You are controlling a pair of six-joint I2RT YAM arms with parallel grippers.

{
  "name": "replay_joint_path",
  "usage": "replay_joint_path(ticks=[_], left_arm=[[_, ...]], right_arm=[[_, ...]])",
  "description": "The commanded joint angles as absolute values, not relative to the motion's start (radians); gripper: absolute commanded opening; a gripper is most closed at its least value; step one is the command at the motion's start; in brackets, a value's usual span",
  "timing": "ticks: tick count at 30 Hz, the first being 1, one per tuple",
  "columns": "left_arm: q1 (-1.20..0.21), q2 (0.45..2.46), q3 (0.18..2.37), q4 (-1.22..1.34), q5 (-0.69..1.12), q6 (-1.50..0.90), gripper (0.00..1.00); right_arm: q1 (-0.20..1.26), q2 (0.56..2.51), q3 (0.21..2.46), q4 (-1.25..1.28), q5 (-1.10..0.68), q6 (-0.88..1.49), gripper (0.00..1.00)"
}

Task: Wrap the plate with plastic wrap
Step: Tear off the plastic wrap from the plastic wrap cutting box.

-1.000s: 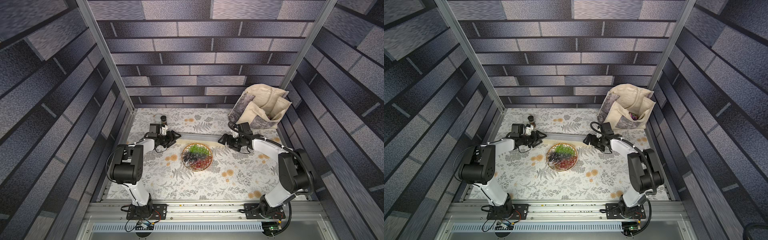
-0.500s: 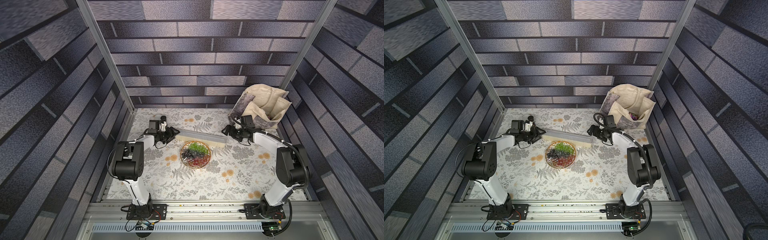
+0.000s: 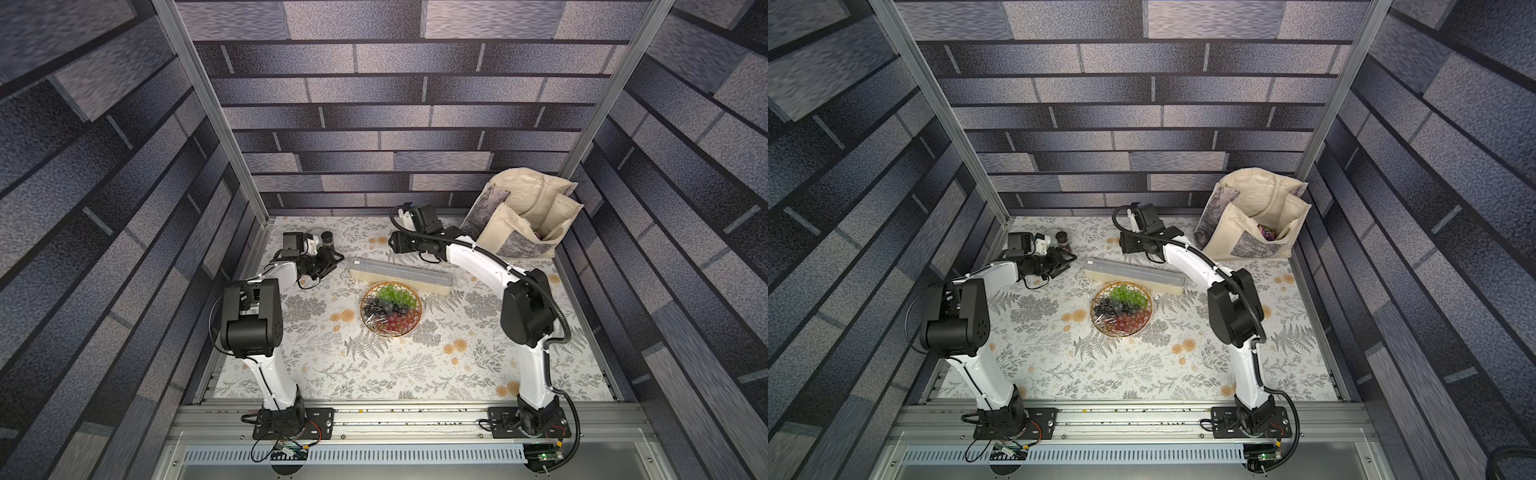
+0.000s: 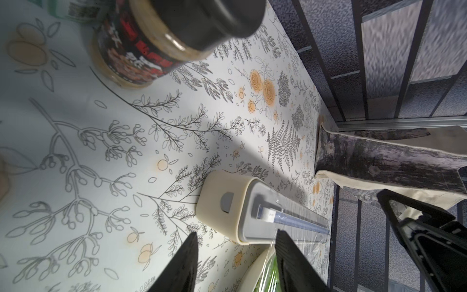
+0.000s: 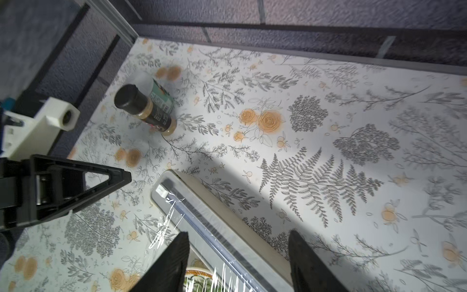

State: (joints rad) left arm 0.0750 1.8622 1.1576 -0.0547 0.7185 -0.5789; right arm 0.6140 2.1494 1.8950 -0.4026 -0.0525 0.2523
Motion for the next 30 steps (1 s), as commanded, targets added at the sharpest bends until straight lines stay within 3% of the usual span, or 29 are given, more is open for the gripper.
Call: replay_joint_path(ticks=[1,12,30], left_arm=[[0.062,1.897,1.210,-0.119,0.747,-0.528,0.52],[0.031,1.979,1.281,-0.170,0.748,-0.510,0.47],[0.014,2.000,1.246,-0.172,0.707,-0.504,0.42]], right_arm=[[0.644,2.249,2.034,-0.497,-0.029,0.215,0.63],[0.722,2.543,2.422,-0.588,-0.046,0.227,0.61],[0.773,2.656,2.525,-0.583,-0.057,0.229,0.56]])
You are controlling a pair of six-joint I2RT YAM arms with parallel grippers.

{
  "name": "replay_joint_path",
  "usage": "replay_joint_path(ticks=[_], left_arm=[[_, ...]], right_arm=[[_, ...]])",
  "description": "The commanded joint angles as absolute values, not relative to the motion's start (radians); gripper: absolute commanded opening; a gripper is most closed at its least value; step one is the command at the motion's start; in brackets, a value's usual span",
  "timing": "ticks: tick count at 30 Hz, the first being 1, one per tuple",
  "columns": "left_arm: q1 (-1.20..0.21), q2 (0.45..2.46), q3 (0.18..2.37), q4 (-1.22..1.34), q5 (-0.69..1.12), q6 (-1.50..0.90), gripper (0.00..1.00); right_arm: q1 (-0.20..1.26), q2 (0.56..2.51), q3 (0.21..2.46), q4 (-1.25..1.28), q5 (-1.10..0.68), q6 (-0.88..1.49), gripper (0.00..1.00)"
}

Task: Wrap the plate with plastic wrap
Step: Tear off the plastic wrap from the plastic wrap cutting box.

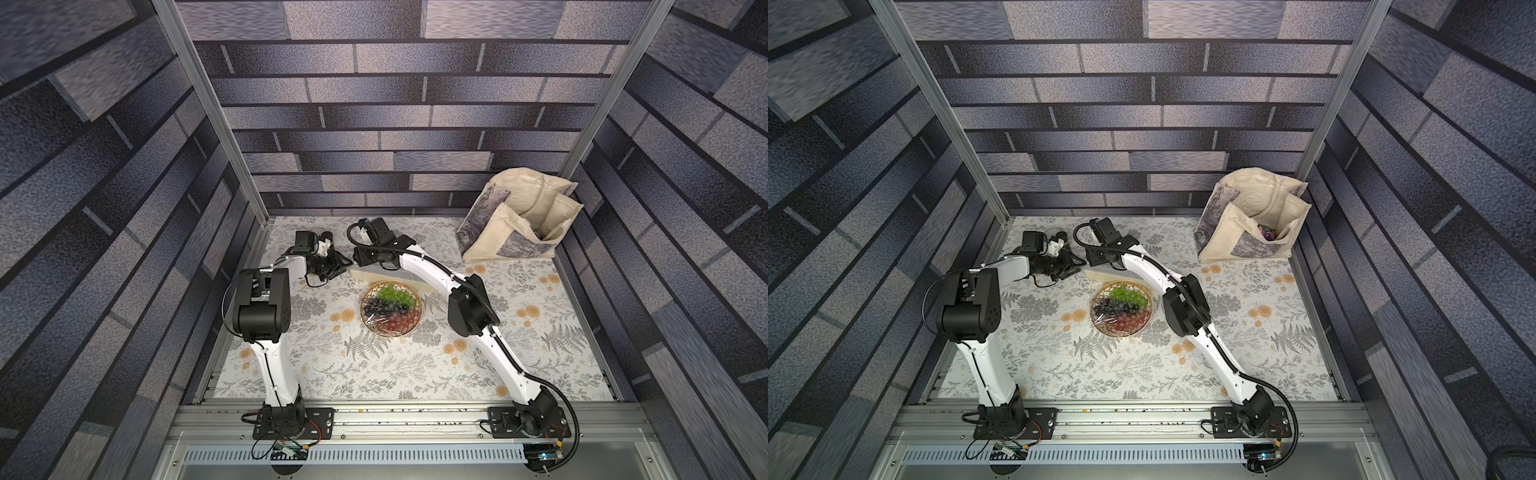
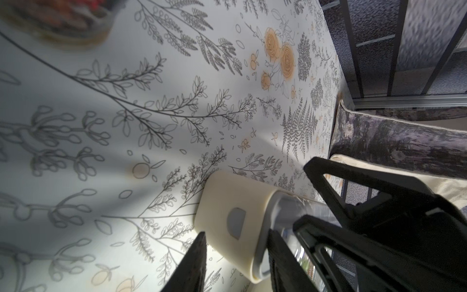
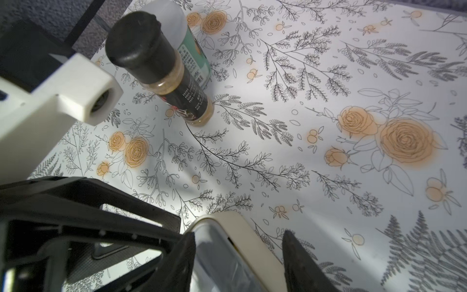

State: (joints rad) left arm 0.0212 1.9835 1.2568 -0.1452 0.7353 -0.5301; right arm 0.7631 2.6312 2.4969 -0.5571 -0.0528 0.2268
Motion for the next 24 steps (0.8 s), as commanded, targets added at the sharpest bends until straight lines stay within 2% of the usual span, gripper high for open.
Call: replay_joint_path(ticks=[1,11,24], left_arm=[[0.013,2.001,1.245,-0.172,0.705,-0.505,0.43],[0.015,2.014,1.249,-0.186,0.688,-0.497,0.42],[0.020,2.023,1.247,-0.214,0.653,-0.484,0.43]], right_arm=[[0.773,2.656,2.525,-0.587,-0.054,0.227,0.55],[0.774,2.661,2.517,-0.628,-0.071,0.198,0.56],[0.771,2.582,2.398,-0.626,0.013,0.157,0.56]])
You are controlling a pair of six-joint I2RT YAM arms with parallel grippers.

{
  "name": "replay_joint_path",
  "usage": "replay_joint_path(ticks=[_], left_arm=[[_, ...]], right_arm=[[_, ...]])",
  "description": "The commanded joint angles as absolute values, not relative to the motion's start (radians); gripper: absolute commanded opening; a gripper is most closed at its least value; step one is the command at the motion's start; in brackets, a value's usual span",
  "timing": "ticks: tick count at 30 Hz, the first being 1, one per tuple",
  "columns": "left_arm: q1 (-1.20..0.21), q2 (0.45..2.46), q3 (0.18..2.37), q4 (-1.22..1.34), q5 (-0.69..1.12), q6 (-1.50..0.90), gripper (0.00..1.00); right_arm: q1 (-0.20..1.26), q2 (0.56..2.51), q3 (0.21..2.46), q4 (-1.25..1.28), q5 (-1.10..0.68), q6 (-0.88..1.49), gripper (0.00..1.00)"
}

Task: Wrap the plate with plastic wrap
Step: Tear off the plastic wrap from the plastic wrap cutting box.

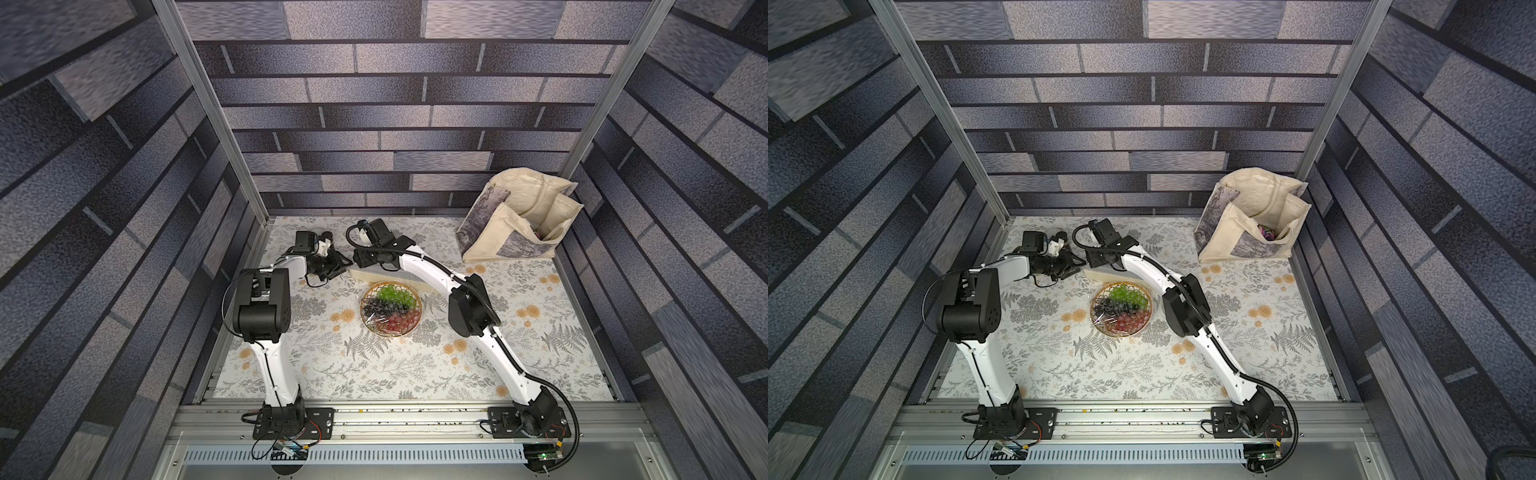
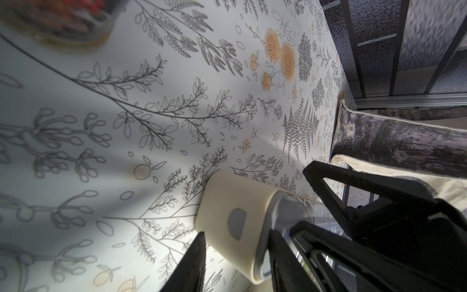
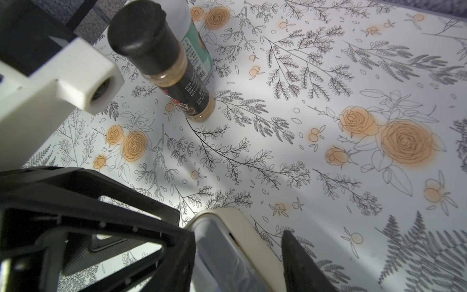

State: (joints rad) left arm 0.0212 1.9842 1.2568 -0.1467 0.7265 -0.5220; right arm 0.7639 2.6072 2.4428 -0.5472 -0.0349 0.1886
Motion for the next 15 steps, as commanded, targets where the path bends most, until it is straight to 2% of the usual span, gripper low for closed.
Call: replay_joint_path(ticks=[1,15], left_arm=[[0.020,2.023,1.246,-0.215,0.652,-0.484,0.43],[0.021,2.026,1.250,-0.238,0.625,-0.478,0.44]], right_arm=[[0.771,2.574,2.387,-0.621,0.019,0.153,0.56],[0.741,2.452,2.210,-0.560,0.049,0.167,0.56]])
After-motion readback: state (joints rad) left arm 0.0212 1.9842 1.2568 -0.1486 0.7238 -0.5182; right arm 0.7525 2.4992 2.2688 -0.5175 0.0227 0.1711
